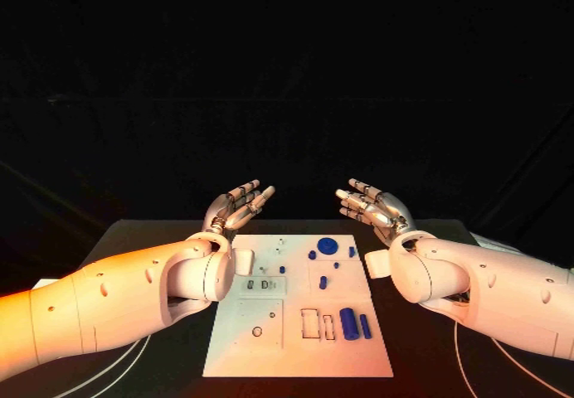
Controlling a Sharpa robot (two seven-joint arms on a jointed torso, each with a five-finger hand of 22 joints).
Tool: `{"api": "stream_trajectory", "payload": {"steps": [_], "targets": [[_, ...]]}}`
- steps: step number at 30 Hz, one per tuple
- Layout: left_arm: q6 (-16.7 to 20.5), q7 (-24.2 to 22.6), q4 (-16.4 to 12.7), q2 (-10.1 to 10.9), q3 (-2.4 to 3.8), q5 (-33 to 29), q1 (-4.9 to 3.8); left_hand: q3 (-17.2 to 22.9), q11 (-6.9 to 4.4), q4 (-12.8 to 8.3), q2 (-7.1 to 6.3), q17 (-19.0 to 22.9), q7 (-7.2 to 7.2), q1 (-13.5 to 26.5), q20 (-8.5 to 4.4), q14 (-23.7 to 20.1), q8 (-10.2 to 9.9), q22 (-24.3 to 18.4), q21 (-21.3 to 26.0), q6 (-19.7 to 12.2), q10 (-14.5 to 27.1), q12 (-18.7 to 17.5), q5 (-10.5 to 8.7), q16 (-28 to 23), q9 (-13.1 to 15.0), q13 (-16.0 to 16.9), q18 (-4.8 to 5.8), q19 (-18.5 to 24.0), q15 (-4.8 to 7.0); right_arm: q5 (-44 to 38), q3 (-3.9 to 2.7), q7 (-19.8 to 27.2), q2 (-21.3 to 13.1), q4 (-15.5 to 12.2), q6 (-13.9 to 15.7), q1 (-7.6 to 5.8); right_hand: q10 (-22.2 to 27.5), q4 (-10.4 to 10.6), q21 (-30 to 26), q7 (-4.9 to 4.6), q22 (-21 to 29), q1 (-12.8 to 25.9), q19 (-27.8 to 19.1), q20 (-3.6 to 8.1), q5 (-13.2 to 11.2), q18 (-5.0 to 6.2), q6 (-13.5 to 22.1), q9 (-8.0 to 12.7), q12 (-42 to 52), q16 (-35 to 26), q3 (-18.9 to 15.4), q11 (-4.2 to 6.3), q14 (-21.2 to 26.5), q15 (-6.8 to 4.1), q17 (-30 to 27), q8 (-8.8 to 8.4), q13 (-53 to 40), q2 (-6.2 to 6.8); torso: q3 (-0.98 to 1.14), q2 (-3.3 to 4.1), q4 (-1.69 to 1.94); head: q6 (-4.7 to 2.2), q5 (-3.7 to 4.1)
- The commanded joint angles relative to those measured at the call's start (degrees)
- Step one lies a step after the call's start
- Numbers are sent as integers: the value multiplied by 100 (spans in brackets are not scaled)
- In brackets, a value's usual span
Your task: Assemble the parts on the task board
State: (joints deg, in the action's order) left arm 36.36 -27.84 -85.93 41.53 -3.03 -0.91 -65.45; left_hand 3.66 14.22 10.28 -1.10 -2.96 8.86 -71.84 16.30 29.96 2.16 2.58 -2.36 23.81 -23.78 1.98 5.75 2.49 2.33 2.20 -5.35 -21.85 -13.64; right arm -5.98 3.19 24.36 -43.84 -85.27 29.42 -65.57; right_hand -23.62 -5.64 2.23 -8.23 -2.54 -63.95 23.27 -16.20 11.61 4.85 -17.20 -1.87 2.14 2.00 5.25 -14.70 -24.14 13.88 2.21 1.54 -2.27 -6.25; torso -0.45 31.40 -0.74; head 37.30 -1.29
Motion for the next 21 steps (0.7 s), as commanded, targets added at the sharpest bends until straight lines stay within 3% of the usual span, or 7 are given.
{"api": "stream_trajectory", "payload": {"steps": [1, 6, 8, 9, 10, 14, 21], "targets": [[-321, -5, 4, -11, 3, 0, -7, 33, 69, 75, 12, -33, 762, -262, 45, 242, 44, 28, -54, 228, -259, 52, 50, 63, 22, 29, -113, -145, -55, -562, 29, -366, 19, 69, -1066, -68, -530, -175, 76, -860, -37, -369, 325, -54, 48, 145, -350, -30, 55, 60, 74, -55, -448, 33, 34, 59, -37, -83, -2, 0, -3, 0, 0], [-321, -5, 4, -11, 3, 0, -7, 92, 40, -44, 102, -133, 753, -441, 37, 1243, 112, 146, -281, 859, -1051, 110, 48, 234, 64, 73, -186, -1030, 24, -706, 71, -468, 32, 133, -1372, -141, -2370, -501, 447, -784, -215, -726, 1813, -40, -8, 399, -1647, -141, 346, 408, 213, 115, -2393, -200, 159, 245, -158, -83, -2, 0, -3, 0, 0], [-359, -347, 78, 84, 4, -60, -10, 95, -25, -105, 134, -171, 711, -507, 24, 1625, 155, 239, -482, 1232, -1519, 147, 46, 357, 87, 99, -280, -1789, 120, -1628, 57, -273, 30, 496, -1338, -248, -2783, -663, 613, -687, -256, -862, 2177, -31, -37, 534, -2395, -182, 451, 501, 285, 234, -2800, -337, 156, 334, -151, -56, -11, 73, 10, 21, 29], [-361, -356, 81, 87, 4, -61, -10, 94, -30, -110, 137, -174, 705, -512, 22, 1656, 158, 243, -494, 1270, -1572, 150, 45, 367, 89, 102, -290, -1823, 129, -1682, 55, -268, 28, 504, -1327, -249, -2817, -678, 633, -677, -261, -872, 2219, -27, -42, 544, -2460, -185, 457, 510, 293, 245, -2841, -351, 156, 340, -149, -54, -11, 74, 10, 21, 30], [-372, -381, 90, 101, 4, -64, -9, 85, -104, -150, 162, -199, 665, -552, 12, 1946, 212, 279, -614, 1682, -2225, 228, 46, 468, 117, 143, -381, -2141, 230, -1880, 47, -251, 22, 532, -1276, -258, -3021, -763, 743, -622, -289, -919, 2450, 21, -78, 576, -2833, -196, 498, 573, 340, 312, -3106, -428, 161, 368, -145, -36, -7, 89, 16, 12, 41], [-397, -371, 74, 158, 4, -6, -9, 59, -250, -204, 202, -334, 535, -609, -104, 2702, 272, 381, -910, 2334, -2870, 378, 41, 778, 144, 167, -509, -2877, 458, -2149, 34, -230, 10, 566, -1163, -281, -3371, -907, 890, -568, -314, -940, 2779, 144, -95, 580, -3389, -202, 518, 637, 458, 412, -3534, -557, 162, 385, -136, -1, -7, 133, 21, -11, 50], [-393, -339, -56, 302, 11, 86, -13, 2, -532, -202, 263, -774, 320, -672, -428, 3768, 317, 473, -1204, 2921, -3564, 572, 37, 1154, 163, 217, -528, -3827, 805, -3231, -40, -495, 38, 681, -1028, -351, -3831, -1080, 1181, -464, -369, -866, 3378, 427, -75, 572, -3737, -193, 374, 670, 752, 551, -4316, -802, 198, 280, -130, 121, -21, 287, 32, -93, 67]]}}
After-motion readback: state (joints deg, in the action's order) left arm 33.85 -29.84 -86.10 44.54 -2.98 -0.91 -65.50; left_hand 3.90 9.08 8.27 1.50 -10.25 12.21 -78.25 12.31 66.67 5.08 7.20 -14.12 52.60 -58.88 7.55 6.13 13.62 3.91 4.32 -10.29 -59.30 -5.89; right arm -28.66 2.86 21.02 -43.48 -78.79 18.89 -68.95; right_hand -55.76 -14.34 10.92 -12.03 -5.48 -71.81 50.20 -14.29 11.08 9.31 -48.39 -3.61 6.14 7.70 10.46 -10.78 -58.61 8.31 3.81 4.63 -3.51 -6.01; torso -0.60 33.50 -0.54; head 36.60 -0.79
